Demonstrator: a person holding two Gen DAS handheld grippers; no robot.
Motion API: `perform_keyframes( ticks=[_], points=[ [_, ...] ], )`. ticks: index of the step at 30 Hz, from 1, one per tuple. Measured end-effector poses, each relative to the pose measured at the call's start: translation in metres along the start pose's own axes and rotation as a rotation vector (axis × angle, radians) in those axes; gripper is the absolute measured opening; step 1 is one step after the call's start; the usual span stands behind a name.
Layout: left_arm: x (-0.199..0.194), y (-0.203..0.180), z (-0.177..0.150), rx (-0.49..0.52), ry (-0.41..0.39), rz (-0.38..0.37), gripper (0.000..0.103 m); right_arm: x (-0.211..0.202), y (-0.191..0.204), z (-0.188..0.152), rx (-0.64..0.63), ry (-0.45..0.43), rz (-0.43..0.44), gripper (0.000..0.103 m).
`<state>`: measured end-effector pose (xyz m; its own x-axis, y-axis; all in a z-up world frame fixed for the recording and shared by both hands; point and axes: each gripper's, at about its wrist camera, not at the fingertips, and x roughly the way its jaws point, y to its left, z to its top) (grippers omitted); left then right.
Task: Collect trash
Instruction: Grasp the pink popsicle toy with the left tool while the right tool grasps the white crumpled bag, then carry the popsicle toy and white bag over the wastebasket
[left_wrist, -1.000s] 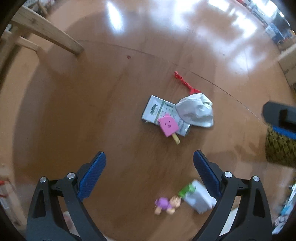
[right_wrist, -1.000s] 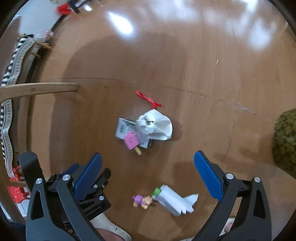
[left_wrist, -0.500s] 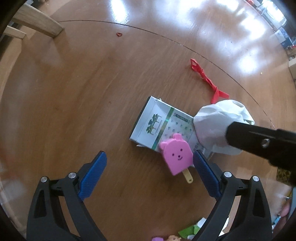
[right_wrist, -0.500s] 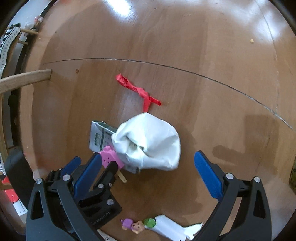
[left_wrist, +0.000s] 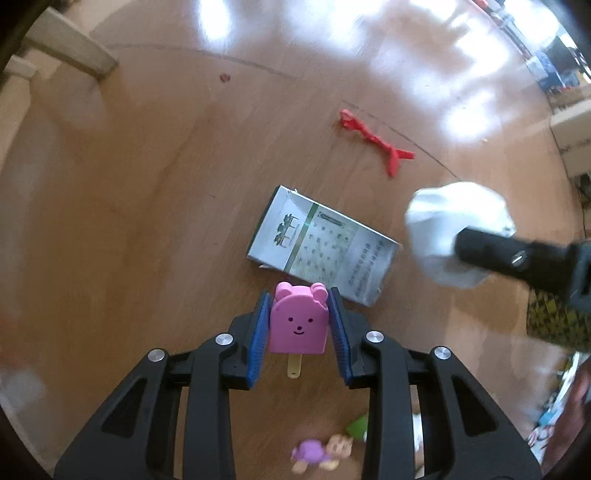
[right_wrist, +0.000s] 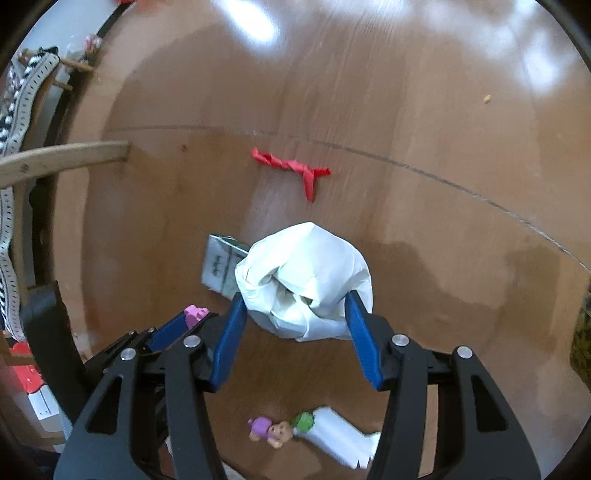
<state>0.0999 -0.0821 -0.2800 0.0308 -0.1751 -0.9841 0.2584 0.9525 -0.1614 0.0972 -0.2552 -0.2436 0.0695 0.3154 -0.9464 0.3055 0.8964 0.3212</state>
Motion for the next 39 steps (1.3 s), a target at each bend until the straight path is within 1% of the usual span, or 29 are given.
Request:
perform_keyframes(
  ticks=[3, 5, 7, 8, 9, 11, 12, 13, 15, 17, 18, 20, 22, 24, 27, 29, 30, 33, 39],
  points=[
    [-0.035, -0.006, 0.001, 0.044, -0.025, 0.017, 0.031, -0.044, 0.005, -0.007, 0.000, -0.047, -0.001, 0.054],
    [-0.066, -0.013, 0.003, 0.073, -0.056, 0.022, 0.031, -0.082, 0.009, -0.013, -0.007, -0.091, 0.004, 0.054],
    [-0.106, -0.023, 0.003, 0.107, -0.085, 0.030, 0.031, -0.120, 0.018, -0.021, -0.027, -0.134, -0.003, 0.054],
    [-0.122, -0.025, 0.004, 0.118, -0.095, 0.030, 0.031, -0.148, 0.024, -0.029, -0.044, -0.168, -0.004, 0.054],
    [-0.146, -0.030, 0.001, 0.139, -0.111, 0.025, 0.031, -0.166, 0.024, -0.036, -0.051, -0.186, -0.003, 0.054],
    [-0.180, -0.040, -0.009, 0.166, -0.124, 0.031, 0.031, -0.208, 0.029, -0.052, -0.069, -0.235, 0.003, 0.054],
    [-0.207, -0.045, -0.016, 0.177, -0.132, 0.032, 0.031, -0.227, 0.031, -0.061, -0.074, -0.254, 0.003, 0.054],
    [-0.220, -0.048, -0.013, 0.176, -0.135, 0.028, 0.031, -0.247, 0.033, -0.071, -0.078, -0.273, 0.008, 0.054],
    [-0.258, -0.054, -0.026, 0.178, -0.142, 0.013, 0.031, -0.281, 0.033, -0.091, -0.089, -0.307, 0.011, 0.054],
    [-0.284, -0.055, -0.041, 0.201, -0.158, 0.011, 0.031, -0.309, 0.032, -0.113, -0.103, -0.334, -0.002, 0.054],
    [-0.297, -0.057, -0.052, 0.226, -0.171, 0.013, 0.031, -0.318, 0.032, -0.123, -0.106, -0.342, -0.001, 0.054],
    [-0.312, -0.056, -0.073, 0.261, -0.191, 0.006, 0.031, -0.331, 0.025, -0.139, -0.101, -0.353, 0.001, 0.055],
    [-0.315, -0.057, -0.084, 0.271, -0.211, 0.013, 0.031, -0.335, 0.016, -0.152, -0.088, -0.367, -0.003, 0.055],
    [-0.310, -0.055, -0.090, 0.249, -0.228, 0.023, 0.031, -0.334, 0.007, -0.156, -0.058, -0.379, 0.005, 0.055],
    [-0.307, -0.056, -0.086, 0.214, -0.230, 0.025, 0.031, -0.325, -0.002, -0.154, -0.019, -0.382, 0.018, 0.055],
    [-0.300, -0.053, -0.081, 0.215, -0.227, 0.058, 0.031, -0.320, -0.003, -0.154, -0.012, -0.371, 0.014, 0.055],
    [-0.299, -0.053, -0.081, 0.212, -0.220, 0.060, 0.031, -0.319, -0.004, -0.153, -0.010, -0.371, 0.007, 0.055],
    [-0.294, -0.051, -0.077, 0.190, -0.202, 0.043, 0.031, -0.317, -0.007, -0.149, 0.003, -0.378, -0.001, 0.055],
    [-0.289, -0.058, -0.075, 0.198, -0.203, 0.040, 0.031, -0.324, -0.016, -0.146, 0.030, -0.409, -0.020, 0.055]
  ],
)
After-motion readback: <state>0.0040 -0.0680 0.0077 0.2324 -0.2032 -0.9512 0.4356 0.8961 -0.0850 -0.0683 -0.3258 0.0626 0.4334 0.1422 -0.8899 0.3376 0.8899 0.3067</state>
